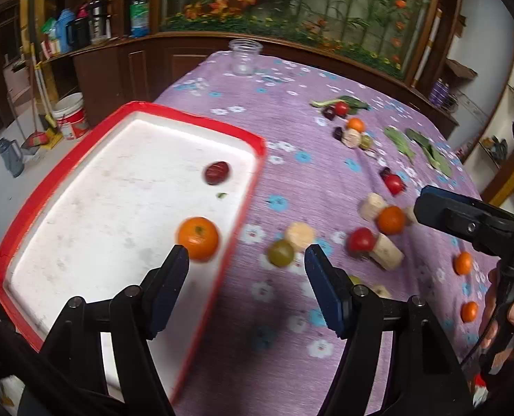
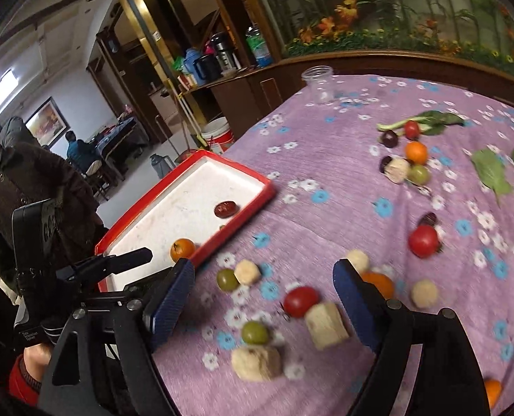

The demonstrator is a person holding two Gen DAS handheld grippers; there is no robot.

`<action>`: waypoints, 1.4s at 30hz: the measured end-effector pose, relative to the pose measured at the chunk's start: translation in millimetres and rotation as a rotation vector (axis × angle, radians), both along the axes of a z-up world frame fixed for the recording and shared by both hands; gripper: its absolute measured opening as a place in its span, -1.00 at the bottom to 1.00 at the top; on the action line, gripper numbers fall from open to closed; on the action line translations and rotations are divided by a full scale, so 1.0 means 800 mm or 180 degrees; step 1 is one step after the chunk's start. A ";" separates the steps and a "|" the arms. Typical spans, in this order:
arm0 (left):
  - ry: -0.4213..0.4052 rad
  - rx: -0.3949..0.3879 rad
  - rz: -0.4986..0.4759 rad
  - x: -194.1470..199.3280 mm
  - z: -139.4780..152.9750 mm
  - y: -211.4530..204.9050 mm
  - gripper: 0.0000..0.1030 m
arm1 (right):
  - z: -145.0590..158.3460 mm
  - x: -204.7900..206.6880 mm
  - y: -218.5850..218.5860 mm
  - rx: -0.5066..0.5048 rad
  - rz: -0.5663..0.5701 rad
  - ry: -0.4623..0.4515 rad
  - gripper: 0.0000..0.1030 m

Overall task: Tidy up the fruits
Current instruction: 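Withdraw both open grippers from the tray back over the tablecloth, then grasp the beige block with the left gripper while the right grasps a beige root piece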

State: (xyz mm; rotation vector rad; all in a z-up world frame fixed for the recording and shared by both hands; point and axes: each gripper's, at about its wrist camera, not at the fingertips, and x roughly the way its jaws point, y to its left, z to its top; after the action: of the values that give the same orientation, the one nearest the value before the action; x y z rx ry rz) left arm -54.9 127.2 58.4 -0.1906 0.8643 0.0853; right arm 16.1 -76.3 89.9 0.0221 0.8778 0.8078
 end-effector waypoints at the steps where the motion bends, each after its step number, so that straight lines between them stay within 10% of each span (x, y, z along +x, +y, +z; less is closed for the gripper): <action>1: -0.0003 0.0007 -0.0031 -0.001 0.001 -0.005 0.33 | 0.001 -0.002 -0.007 0.0004 -0.0012 -0.0002 0.62; 24: 0.0119 -0.0051 -0.0724 -0.038 -0.023 -0.125 0.33 | -0.026 -0.033 -0.063 -0.0083 -0.0006 0.0061 0.61; 34: 0.0134 -0.0154 -0.0727 -0.027 -0.042 -0.137 0.32 | -0.051 -0.018 -0.050 -0.0257 0.0098 0.0158 0.25; 42: 0.0130 -0.0253 -0.0660 -0.014 -0.052 -0.133 -0.26 | -0.071 -0.003 -0.029 -0.0407 0.0220 0.0222 0.01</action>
State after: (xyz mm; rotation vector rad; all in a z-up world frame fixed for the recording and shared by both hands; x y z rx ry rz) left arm -66.0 20.6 17.0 -0.1731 0.9245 -0.1394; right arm 13.9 -99.2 33.5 -0.0932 0.9993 0.8179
